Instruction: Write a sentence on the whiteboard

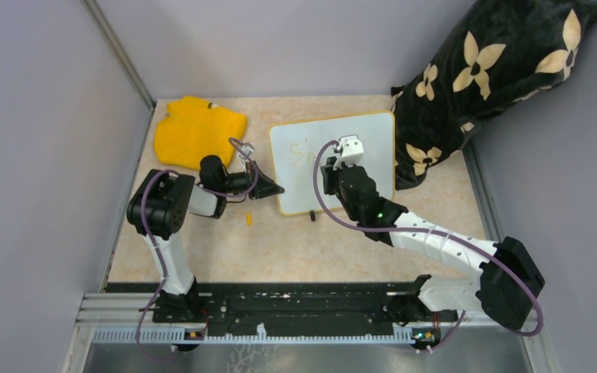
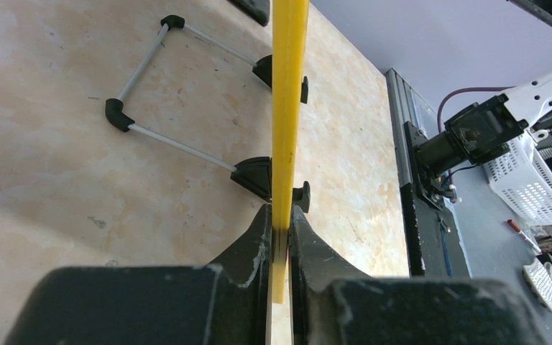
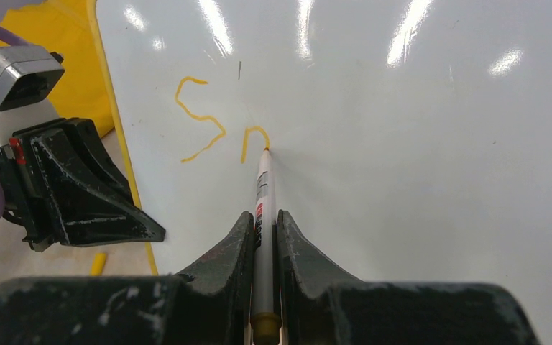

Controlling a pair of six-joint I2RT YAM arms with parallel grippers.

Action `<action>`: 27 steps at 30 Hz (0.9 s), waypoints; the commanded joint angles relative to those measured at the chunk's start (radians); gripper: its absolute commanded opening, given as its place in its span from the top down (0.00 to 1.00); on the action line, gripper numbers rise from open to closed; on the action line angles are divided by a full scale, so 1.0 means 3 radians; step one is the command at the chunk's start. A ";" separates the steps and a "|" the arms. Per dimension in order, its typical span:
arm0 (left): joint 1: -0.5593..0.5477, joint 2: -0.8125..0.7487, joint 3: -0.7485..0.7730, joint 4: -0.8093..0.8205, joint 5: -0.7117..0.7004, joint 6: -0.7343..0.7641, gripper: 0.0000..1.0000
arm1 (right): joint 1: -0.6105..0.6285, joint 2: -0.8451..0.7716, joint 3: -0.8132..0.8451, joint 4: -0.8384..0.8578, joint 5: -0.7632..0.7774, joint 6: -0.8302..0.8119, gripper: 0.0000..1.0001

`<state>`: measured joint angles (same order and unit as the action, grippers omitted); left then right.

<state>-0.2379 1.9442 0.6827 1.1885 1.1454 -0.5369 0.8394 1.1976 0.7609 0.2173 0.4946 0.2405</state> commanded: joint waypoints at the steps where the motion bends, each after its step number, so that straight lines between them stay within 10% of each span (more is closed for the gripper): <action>1: -0.0036 -0.0042 0.0011 -0.0146 0.0058 0.0031 1.00 | -0.0044 -0.0064 -0.0030 0.0007 -0.0053 0.0049 1.00; 27: -0.0036 -0.0030 0.0011 -0.0146 0.0058 0.0041 1.00 | -0.0087 0.0077 0.0268 0.0089 0.0152 -0.0070 1.00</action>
<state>-0.2394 1.9442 0.6827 1.1885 1.1454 -0.5365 0.8326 1.2076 0.7879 0.2173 0.5087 0.2371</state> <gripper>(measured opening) 0.132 0.132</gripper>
